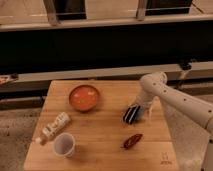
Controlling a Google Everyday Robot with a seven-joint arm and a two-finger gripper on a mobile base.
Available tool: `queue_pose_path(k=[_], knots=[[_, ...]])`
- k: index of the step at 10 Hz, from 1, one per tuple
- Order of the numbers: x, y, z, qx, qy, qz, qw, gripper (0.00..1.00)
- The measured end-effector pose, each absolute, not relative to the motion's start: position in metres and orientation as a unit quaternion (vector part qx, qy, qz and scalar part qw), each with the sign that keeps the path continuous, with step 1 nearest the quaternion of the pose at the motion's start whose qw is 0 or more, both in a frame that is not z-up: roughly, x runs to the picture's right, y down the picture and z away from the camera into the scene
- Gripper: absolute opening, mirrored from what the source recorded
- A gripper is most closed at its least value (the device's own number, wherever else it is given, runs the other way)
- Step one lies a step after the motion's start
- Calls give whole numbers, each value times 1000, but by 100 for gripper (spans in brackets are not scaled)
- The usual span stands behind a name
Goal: Place the eraser on the white sponge
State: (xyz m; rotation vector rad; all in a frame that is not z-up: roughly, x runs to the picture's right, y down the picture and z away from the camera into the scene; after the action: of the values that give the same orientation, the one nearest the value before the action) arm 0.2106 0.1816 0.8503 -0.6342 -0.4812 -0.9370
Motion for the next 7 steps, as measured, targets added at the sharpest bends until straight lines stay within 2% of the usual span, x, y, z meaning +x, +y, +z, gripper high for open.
queue_pose_path(k=[7], knots=[[209,180,844,-263,-240,-444,823,80]])
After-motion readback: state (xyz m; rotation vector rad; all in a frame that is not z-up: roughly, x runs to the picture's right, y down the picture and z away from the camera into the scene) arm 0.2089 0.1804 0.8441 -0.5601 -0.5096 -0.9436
